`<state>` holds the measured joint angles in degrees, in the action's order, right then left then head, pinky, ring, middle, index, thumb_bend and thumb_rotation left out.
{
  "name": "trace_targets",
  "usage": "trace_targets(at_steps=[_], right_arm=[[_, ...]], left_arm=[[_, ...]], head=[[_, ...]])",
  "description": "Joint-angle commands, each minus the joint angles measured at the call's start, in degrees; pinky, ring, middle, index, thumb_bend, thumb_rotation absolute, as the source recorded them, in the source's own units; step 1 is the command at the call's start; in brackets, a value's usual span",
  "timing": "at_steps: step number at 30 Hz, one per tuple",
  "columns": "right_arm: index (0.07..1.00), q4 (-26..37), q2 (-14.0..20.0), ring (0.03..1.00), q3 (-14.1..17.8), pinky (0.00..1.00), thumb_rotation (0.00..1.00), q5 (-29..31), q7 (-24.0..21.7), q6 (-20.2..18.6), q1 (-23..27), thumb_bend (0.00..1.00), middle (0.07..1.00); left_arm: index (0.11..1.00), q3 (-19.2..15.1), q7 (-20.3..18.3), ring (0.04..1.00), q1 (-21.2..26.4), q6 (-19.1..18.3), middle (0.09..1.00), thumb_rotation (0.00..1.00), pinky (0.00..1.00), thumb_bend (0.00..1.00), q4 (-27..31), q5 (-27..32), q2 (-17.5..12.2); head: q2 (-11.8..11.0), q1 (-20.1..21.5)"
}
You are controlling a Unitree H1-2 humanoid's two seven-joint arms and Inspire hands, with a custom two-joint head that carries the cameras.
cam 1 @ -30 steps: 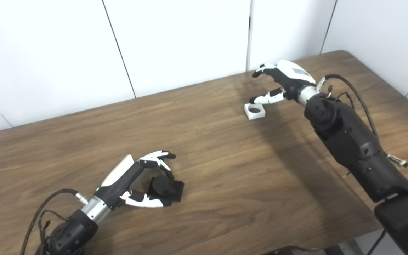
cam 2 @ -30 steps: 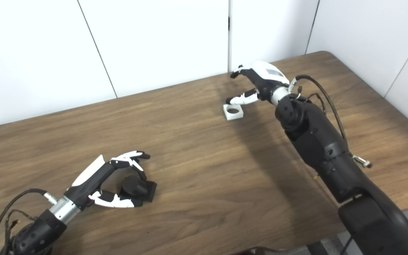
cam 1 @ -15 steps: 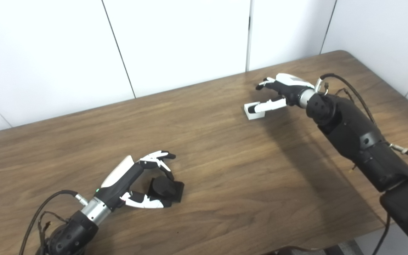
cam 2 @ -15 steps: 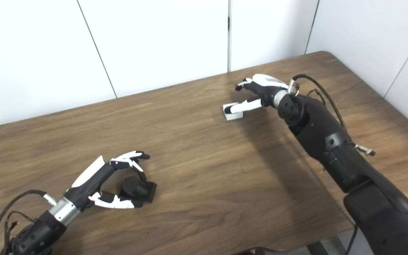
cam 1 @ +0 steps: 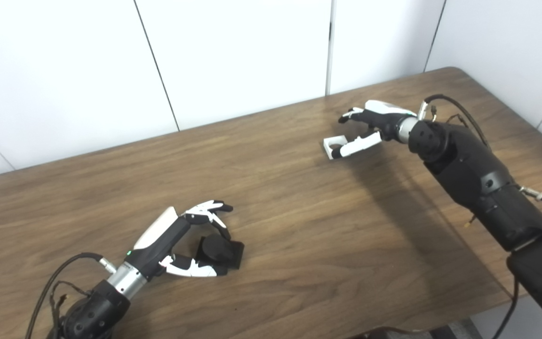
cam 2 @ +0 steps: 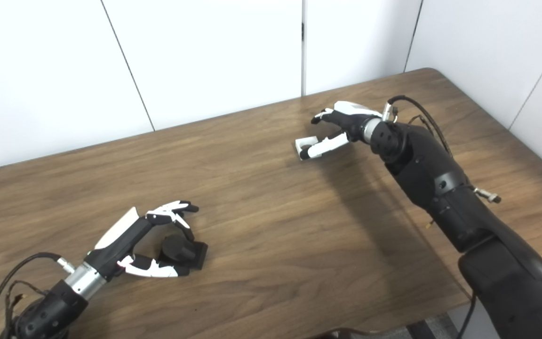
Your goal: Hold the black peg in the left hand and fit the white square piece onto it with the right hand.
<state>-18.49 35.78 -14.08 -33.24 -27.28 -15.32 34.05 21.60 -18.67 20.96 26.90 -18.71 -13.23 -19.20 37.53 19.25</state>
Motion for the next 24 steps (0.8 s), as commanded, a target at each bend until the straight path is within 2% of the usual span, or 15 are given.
trace_targets(at_steps=[1,11,24], right_arm=[[0.894,1.0,1.2,0.986,0.1,0.87,0.59,0.4,-0.5,-0.4,2.3,1.00,1.000],[0.874,-0.4,0.1,0.978,-0.3,0.87,0.46,0.5,0.8,0.3,1.2,1.00,0.996],[0.842,-1.2,-1.0,0.954,-0.3,0.88,0.45,0.6,5.8,2.6,-0.7,0.99,0.959]], left_arm=[[0.488,0.7,-2.2,0.918,-0.8,-3.4,0.857,0.08,0.82,0.52,-1.0,-2.4,-1.1],[0.488,0.7,-2.4,0.916,-1.0,-3.2,0.858,0.08,0.82,0.52,-0.9,-2.1,-1.1],[0.488,0.4,-2.0,0.914,-1.1,-3.4,0.855,0.08,0.82,0.52,-0.5,-2.7,-1.0]], head=[[0.1,0.0],[0.4,-0.5],[0.6,-0.8]])
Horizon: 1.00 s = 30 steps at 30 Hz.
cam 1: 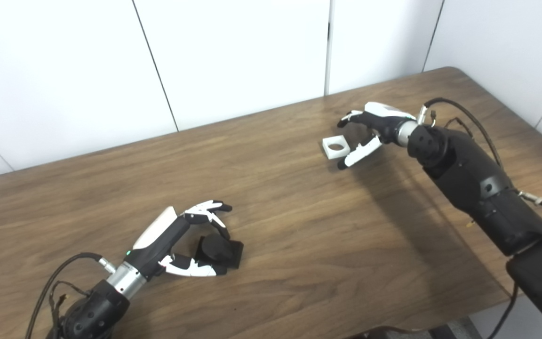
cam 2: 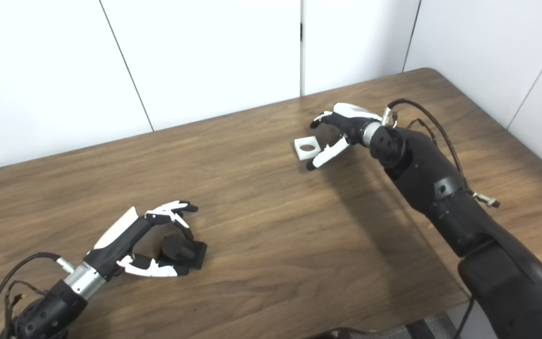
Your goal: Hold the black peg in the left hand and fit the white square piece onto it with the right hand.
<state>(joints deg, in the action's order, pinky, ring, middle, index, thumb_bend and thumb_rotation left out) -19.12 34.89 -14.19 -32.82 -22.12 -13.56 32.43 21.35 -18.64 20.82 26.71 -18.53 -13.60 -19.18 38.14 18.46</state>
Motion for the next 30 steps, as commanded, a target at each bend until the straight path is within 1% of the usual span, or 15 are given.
trace_targets(at_steps=[1,4,10,21,30], right_arm=[[0.839,-0.8,-0.2,0.952,-0.3,0.88,0.45,0.1,1.1,0.9,0.9,0.98,0.957],[0.827,-1.4,-0.8,0.940,-0.3,0.87,0.44,0.2,2.2,1.4,0.7,0.96,0.955],[0.804,-3.3,-1.5,0.927,-1.2,0.85,0.46,-0.1,4.1,3.1,1.1,0.94,0.951],[0.749,-6.2,-2.7,0.901,-2.4,0.82,0.44,-0.6,7.1,4.6,1.5,0.88,0.926],[0.717,-6.2,-3.0,0.895,-3.6,0.80,0.37,-1.7,7.6,4.5,1.0,0.79,0.914]], left_arm=[[0.488,0.7,-2.0,0.914,-1.0,-3.3,0.855,0.08,0.82,0.52,-0.6,-2.4,-0.9],[0.488,0.8,-2.1,0.914,-1.0,-3.5,0.854,0.08,0.82,0.52,-0.5,-2.4,-0.8],[0.488,0.8,-2.1,0.914,-1.0,-3.5,0.855,0.08,0.81,0.52,-0.2,-2.3,-0.9],[0.488,0.8,-2.1,0.912,-1.4,-3.8,0.855,0.08,0.80,0.52,0.2,-2.5,-1.0],[0.488,0.9,-2.4,0.916,-1.4,-4.2,0.858,0.08,0.80,0.52,0.5,-2.3,-0.8]], head=[[0.0,0.0],[0.1,-0.2],[0.2,-0.6],[0.3,-1.0],[0.8,-1.4]])
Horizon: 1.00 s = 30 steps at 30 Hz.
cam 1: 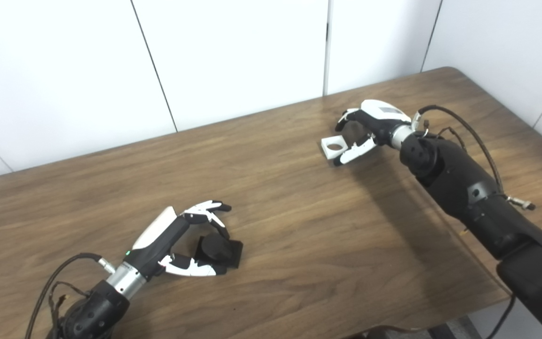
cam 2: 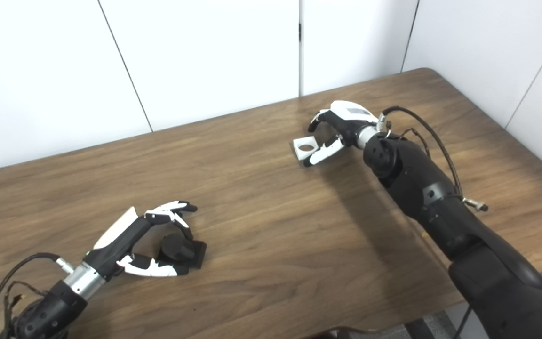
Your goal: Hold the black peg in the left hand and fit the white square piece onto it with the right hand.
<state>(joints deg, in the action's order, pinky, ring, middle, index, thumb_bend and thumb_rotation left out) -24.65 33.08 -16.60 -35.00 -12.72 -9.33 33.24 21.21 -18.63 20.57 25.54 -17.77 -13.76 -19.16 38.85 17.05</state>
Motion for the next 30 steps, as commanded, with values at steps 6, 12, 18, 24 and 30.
trace_targets(at_steps=[6,12,18,24,30], right_arm=[[0.694,-0.4,-1.1,0.898,-1.7,0.79,0.33,-0.1,-2.0,-0.1,0.2,0.75,0.910],[0.664,-0.6,-1.1,0.900,-2.1,0.82,0.29,-0.3,-2.0,-1.0,0.5,0.73,0.903],[0.620,-0.7,-1.0,0.900,-2.2,0.83,0.26,0.0,-1.6,-1.4,0.3,0.72,0.891],[0.494,-0.9,-1.1,0.904,-2.1,0.85,0.15,0.4,-0.2,-1.1,0.1,0.53,0.879],[0.484,-1.4,-0.8,0.902,-2.7,0.88,0.14,0.0,1.8,0.4,-0.1,0.52,0.860]], left_arm=[[0.488,0.9,-2.6,0.919,-1.3,-3.3,0.859,0.08,0.82,0.52,-0.1,-1.8,-1.0],[0.488,0.9,-2.6,0.917,-1.4,-3.6,0.858,0.08,0.81,0.52,0.3,-2.0,-1.2],[0.488,1.0,-2.4,0.916,-1.4,-3.6,0.858,0.08,0.80,0.52,0.5,-2.2,-1.3],[0.488,1.0,-2.6,0.918,-1.4,-4.2,0.858,0.08,0.81,0.52,0.9,-1.9,-1.3],[0.488,1.0,-2.7,0.920,-1.4,-4.2,0.859,0.08,0.82,0.52,0.8,-1.8,-1.3]], head=[[0.2,-0.2],[0.3,-0.2],[0.5,-0.3],[0.7,-0.3],[0.7,-0.2]])
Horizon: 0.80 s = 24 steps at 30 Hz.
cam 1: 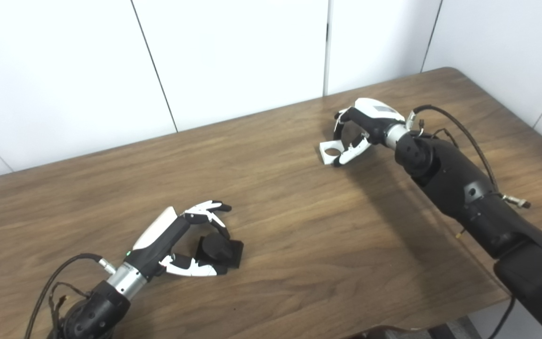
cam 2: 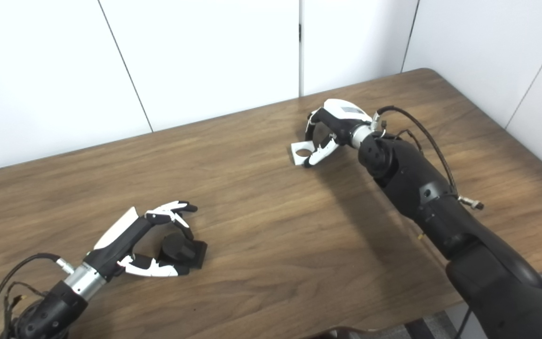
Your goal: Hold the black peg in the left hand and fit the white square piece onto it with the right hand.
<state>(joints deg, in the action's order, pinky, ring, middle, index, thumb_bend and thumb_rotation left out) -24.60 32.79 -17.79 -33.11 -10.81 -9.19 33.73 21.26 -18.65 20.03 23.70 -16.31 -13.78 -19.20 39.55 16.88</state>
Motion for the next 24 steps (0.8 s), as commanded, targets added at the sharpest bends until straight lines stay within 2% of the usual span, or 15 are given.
trace_targets(at_steps=[1,10,15,24], right_arm=[[0.484,-1.5,-0.5,0.903,-1.5,0.89,0.14,-1.9,0.1,0.4,-0.6,0.52,0.859],[0.484,-0.9,-0.3,0.898,-1.5,0.91,0.14,-1.9,1.5,1.1,-1.1,0.52,0.844],[0.483,0.3,-0.7,0.890,0.1,0.91,0.13,-0.6,2.9,1.0,-1.8,0.52,0.831],[0.483,6.6,0.1,0.900,3.3,0.89,0.13,1.5,2.6,1.6,-3.1,0.52,0.834]], left_arm=[[0.488,1.0,-2.7,0.920,-0.9,-2.3,0.859,0.08,0.82,0.52,-0.7,-1.9,-1.3],[0.488,1.0,-2.6,0.919,-1.0,-3.0,0.858,0.08,0.82,0.52,-0.3,-2.0,-1.1],[0.488,1.0,-2.7,0.917,-1.0,-3.1,0.856,0.08,0.82,0.52,-0.1,-1.9,-1.1],[0.488,1.2,-2.4,0.919,-0.5,-3.3,0.858,0.08,0.83,0.52,-0.5,-2.4,-0.6]], head=[[0.1,-0.1],[0.3,-0.3],[0.3,-0.7],[1.0,-4.4]])
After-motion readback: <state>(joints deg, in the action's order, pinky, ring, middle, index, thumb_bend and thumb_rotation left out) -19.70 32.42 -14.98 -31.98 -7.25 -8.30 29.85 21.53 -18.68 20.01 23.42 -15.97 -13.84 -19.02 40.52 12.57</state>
